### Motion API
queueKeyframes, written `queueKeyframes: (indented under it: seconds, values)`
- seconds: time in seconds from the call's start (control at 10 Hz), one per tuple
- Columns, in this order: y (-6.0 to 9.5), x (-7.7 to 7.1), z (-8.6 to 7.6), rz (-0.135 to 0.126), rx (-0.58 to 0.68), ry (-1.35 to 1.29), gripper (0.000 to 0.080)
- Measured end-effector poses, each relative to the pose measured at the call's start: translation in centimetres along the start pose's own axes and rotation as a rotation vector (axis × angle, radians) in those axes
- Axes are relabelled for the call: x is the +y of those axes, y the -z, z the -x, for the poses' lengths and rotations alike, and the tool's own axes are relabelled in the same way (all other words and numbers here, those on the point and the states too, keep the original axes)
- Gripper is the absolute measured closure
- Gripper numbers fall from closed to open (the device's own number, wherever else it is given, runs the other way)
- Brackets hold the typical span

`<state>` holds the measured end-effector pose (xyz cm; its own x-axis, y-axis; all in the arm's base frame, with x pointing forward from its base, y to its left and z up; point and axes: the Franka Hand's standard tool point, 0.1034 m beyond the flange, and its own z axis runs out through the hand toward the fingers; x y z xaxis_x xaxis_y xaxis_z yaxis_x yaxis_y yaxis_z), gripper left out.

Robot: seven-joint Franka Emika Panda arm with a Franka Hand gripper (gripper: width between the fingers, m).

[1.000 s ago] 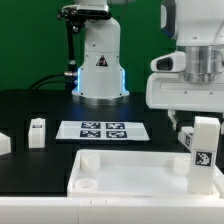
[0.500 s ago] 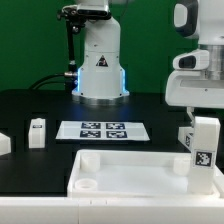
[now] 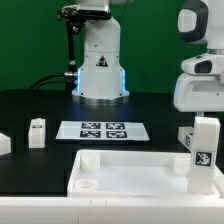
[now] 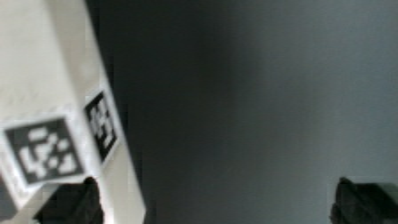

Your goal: Assemble desk

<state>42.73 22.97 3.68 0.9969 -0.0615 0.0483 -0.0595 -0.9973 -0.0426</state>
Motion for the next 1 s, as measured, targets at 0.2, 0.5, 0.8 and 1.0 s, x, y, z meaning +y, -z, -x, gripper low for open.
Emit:
queueKeyframes:
  seconds: [0.2,0.5,0.8,1.0]
  values:
    - [0.02,0.04,-0.08,0.0,0.001,-0.001,0.0151]
    - [0.02,-0.03,-0.04,-0.001,0.003,0.032,0.0151]
    - [0.03,-0.07,-0.06,-0.002,0.008,0.044,0.0151]
    - [0.03,-0.04,-0.07,-0.002,0.007,0.043,0.0151]
